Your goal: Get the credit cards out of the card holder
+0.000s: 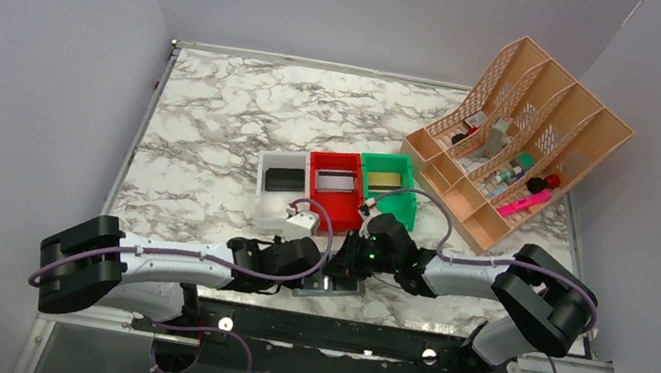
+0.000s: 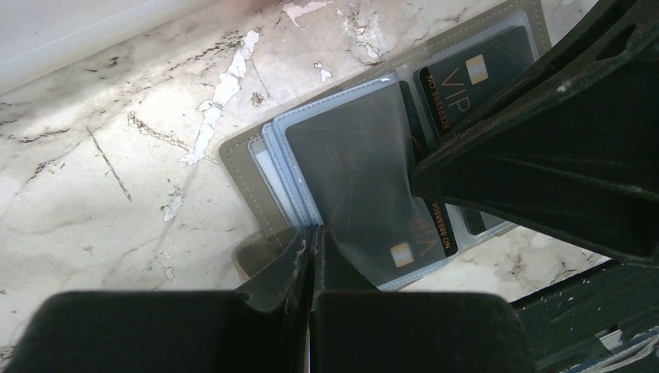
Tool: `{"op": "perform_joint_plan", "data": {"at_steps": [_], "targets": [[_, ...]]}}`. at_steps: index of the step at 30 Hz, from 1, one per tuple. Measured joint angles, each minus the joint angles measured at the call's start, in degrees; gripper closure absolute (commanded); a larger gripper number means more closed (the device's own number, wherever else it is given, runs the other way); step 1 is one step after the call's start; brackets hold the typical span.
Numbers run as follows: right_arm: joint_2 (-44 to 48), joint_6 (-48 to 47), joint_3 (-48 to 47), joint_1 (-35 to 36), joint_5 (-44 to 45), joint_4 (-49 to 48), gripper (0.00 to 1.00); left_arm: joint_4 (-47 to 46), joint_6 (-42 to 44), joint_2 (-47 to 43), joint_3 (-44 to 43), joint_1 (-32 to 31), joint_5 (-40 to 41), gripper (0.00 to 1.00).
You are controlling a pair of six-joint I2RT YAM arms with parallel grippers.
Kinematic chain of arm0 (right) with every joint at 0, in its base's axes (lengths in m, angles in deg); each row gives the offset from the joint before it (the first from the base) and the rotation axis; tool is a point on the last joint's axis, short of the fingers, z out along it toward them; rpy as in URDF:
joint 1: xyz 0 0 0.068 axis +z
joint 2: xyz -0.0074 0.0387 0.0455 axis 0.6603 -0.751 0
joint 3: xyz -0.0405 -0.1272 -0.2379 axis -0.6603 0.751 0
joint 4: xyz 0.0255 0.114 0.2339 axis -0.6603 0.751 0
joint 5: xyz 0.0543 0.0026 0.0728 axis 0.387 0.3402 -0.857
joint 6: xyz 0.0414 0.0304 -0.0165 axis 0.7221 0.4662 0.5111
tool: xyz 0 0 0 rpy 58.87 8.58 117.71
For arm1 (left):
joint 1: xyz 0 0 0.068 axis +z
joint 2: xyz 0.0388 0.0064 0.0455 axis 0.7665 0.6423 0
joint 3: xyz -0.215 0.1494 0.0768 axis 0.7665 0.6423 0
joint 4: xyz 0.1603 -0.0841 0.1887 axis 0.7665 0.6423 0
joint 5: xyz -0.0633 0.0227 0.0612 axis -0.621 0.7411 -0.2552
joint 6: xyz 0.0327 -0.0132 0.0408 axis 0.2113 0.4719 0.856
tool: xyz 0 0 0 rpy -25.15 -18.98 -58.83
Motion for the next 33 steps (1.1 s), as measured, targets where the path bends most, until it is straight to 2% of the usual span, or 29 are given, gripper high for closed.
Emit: {"op": "perform_joint_plan", "data": {"at_steps": [10,21,33], "targets": [[-0.3,0.0,0.5,-0.4,-0.8,-2.0,0.97,-1.4,-0.2,-0.4,1.0,0.0,0.1,1.00],[1.8,0.3,4.7,-3.6,-4.4,-6.5,0.99,-5.2,-1.2,0.4,1.8,0.0,0.2,1.00],[3.9,-0.7,5.7,-6.8,-6.8,-4.7,0.99,-8.0,-1.7,1.3,1.9,0.0,0.2,1.00]]}}
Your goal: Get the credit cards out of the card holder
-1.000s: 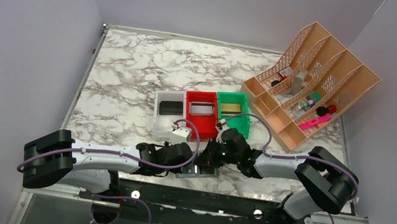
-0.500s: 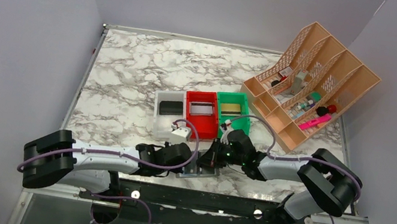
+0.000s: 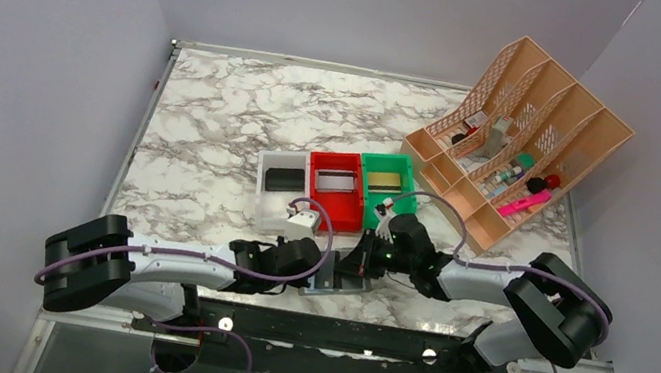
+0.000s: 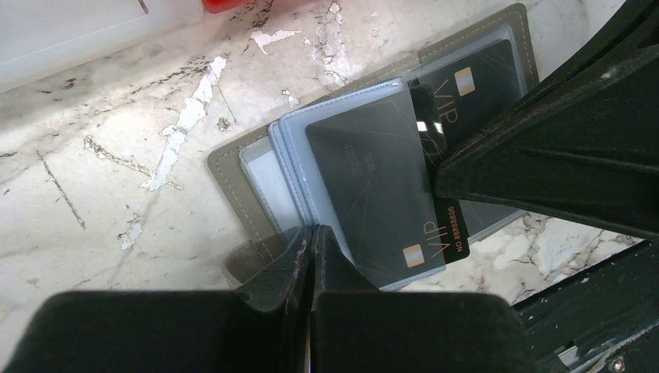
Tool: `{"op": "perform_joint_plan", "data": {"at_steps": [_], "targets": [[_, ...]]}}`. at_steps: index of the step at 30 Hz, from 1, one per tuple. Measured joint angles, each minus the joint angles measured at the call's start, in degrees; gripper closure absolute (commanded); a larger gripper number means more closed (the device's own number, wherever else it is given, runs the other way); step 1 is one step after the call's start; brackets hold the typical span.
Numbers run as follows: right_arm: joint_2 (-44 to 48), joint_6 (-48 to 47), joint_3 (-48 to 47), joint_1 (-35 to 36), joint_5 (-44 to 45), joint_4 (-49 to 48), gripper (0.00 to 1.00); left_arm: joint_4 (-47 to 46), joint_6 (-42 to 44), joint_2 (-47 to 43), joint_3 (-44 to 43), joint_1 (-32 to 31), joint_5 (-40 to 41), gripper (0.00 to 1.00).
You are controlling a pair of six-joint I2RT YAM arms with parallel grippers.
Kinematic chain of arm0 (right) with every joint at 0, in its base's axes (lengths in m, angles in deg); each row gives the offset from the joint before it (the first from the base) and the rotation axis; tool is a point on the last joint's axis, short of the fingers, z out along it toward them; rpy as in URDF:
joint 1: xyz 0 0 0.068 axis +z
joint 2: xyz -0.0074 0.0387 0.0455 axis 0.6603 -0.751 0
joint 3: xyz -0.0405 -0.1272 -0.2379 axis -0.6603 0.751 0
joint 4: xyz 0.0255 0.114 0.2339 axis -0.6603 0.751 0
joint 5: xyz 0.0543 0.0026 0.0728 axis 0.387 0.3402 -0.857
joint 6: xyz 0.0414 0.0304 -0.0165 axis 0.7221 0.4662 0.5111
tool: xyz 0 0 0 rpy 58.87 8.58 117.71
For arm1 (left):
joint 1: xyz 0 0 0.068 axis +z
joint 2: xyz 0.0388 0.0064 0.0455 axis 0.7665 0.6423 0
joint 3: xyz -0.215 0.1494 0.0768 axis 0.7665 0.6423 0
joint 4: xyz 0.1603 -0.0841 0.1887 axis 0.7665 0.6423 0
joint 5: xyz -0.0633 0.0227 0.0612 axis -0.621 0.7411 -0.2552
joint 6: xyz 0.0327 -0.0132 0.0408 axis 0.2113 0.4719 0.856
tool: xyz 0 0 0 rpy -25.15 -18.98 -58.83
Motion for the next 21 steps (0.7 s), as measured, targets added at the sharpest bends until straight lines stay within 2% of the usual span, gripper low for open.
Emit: {"op": "perform_joint_plan", "data": {"at_steps": [11,14,15,18,21], "targets": [[4.2,-2.9,0.0,-1.1,0.6,5.6,0.98,0.0,0.0,0.0,0.0,0.0,0.0,1.00],[4.9,-3.3,0.4,-1.4,0.7,5.9,0.99,0.0,0.1,0.0,0.0,0.0,0.0,0.74],[5.0,-3.5,0.4,-1.5,0.7,5.9,0.99,0.0,0.3,0.0,-0.1,0.0,0.0,0.68],[4.9,-3.5,0.4,-1.5,0.7,6.0,0.99,0.4,0.7,-0.3,-0.8,0.0,-0.5,0.60],[4.9,-3.5,0.4,-1.5,0.8,6.0,0.99,3.1,1.6,-1.1,-1.7,0.0,-0.5,0.57]]}}
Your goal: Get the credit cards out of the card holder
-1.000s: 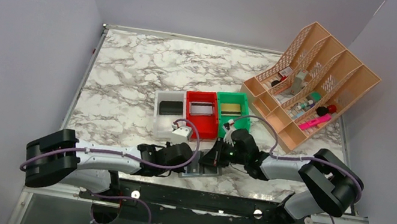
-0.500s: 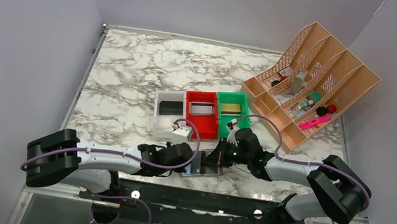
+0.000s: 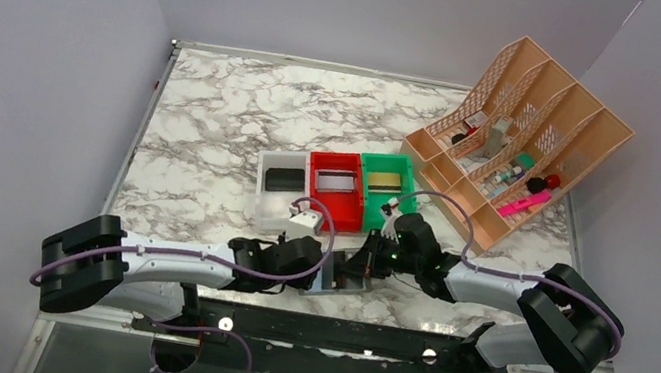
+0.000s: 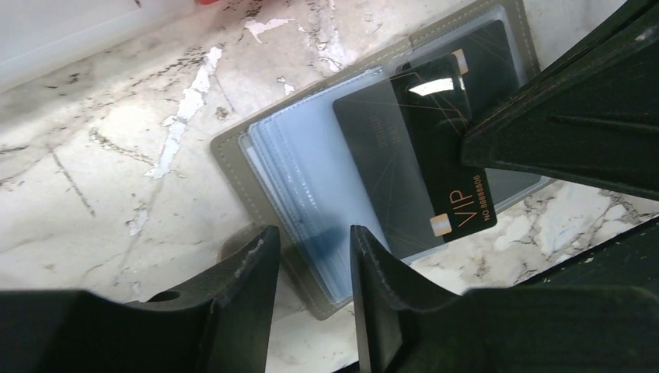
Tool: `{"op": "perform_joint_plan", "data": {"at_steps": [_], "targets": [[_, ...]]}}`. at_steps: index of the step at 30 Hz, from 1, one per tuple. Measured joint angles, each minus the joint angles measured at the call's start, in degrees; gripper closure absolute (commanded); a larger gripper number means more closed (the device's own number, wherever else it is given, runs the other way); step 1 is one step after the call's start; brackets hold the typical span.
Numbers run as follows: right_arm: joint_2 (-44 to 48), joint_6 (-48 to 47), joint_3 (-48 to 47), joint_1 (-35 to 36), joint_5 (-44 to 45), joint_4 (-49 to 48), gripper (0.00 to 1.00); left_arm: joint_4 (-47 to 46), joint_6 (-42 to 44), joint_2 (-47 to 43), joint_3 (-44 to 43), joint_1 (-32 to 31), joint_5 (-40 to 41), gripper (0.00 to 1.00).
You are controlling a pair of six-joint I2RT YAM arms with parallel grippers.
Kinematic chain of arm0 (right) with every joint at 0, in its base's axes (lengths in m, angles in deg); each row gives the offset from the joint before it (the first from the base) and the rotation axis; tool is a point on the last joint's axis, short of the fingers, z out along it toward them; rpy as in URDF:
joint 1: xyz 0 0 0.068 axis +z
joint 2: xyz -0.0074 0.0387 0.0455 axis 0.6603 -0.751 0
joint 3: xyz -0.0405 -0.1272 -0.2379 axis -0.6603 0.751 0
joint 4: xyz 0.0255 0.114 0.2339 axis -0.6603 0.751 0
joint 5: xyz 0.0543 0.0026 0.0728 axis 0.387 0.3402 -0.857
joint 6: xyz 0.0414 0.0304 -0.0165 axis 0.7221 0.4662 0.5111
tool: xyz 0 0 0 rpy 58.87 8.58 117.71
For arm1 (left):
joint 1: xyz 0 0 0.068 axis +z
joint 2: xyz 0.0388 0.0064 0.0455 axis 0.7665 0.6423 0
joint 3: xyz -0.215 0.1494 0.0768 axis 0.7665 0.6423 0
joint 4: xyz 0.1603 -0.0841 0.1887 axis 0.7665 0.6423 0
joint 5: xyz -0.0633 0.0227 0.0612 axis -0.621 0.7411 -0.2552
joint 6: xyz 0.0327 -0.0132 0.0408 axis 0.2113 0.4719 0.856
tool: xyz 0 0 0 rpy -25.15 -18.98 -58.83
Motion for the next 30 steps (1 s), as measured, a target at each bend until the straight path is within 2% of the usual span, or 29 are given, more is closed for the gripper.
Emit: {"op": "perform_joint_plan", "data": {"at_steps": [5,11,19,23,26,30], "targets": [[0.0,0.0,0.0,0.0,0.6,0.7,0.99,4.6,1.6,-1.1,-3.0,0.0,0.0,0.56],[0.0,-0.3,0.0,0.0,0.7,0.8,0.98,4.0,3.7,-1.3,-6.3,0.0,-1.3,0.58],[0.0,-0.4,0.0,0.0,0.7,0.8,0.98,-4.3,4.3,2.2,-2.7,0.0,-6.5,0.78],[-0.1,-0.4,0.0,0.0,0.5,0.5,0.94,-8.2,3.0,4.3,-0.1,0.0,-7.3,0.92],[-0.2,-0.3,0.5,0.0,0.2,-0.8,0.89,-9.3,2.1,5.0,0.1,0.0,-7.2,0.98],[-0.4,0.5,1.8,0.0,-0.2,-3.0,0.85,-10.4,1.4,5.0,0.7,0.0,-7.1,1.00]]}}
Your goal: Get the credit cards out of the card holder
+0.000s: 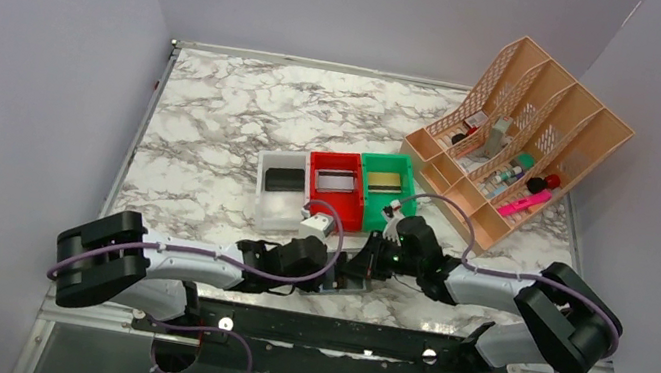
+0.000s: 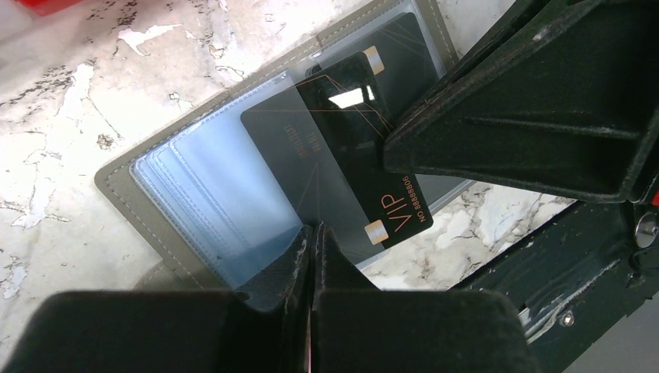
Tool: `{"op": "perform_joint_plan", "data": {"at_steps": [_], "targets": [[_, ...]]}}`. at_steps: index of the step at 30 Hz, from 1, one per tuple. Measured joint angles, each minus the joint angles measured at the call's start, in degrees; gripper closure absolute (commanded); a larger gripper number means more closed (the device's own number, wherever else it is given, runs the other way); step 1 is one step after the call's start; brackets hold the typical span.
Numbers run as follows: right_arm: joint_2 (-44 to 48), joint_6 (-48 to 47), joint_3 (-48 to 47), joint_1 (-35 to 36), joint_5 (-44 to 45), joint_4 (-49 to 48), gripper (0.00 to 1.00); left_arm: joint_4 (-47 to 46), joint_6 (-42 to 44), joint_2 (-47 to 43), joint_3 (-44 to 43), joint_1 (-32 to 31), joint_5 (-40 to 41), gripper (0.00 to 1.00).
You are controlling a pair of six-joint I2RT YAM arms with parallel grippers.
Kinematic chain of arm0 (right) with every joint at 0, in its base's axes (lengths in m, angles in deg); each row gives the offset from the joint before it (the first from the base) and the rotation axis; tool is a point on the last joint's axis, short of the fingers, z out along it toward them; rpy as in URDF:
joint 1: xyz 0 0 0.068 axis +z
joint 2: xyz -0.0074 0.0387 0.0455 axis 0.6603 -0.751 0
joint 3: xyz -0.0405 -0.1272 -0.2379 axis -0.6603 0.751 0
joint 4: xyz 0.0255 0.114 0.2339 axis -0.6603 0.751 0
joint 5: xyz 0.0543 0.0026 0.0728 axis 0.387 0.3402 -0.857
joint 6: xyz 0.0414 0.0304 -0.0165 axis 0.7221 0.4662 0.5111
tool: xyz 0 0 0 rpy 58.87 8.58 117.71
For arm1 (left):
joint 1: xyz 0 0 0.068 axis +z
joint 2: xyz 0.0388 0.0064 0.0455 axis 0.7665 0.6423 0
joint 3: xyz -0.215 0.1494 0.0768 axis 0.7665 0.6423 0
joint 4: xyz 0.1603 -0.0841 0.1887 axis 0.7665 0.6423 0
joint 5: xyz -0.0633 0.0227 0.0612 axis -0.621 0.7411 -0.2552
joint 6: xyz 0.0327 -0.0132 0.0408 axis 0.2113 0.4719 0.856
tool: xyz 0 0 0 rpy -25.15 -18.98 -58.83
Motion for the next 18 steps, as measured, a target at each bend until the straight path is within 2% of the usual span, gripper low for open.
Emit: {"op": "perform_joint_plan", "data": {"at_steps": [6,12,18], "targets": [[-0.9,1.4,0.3,0.0,-0.9,-2.3,0.80,-1.0,-0.6,-0.6,1.0,0.0,0.3,1.00],[-2.1,2.8,0.5,0.0,-1.6,-4.5,0.85,-1.5,-1.2,-1.2,1.7,0.0,0.3,1.00],[-2.6,3.6,0.5,0.0,-1.7,-4.9,0.84,-1.4,-1.3,-1.3,1.7,0.0,0.4,1.00]]}}
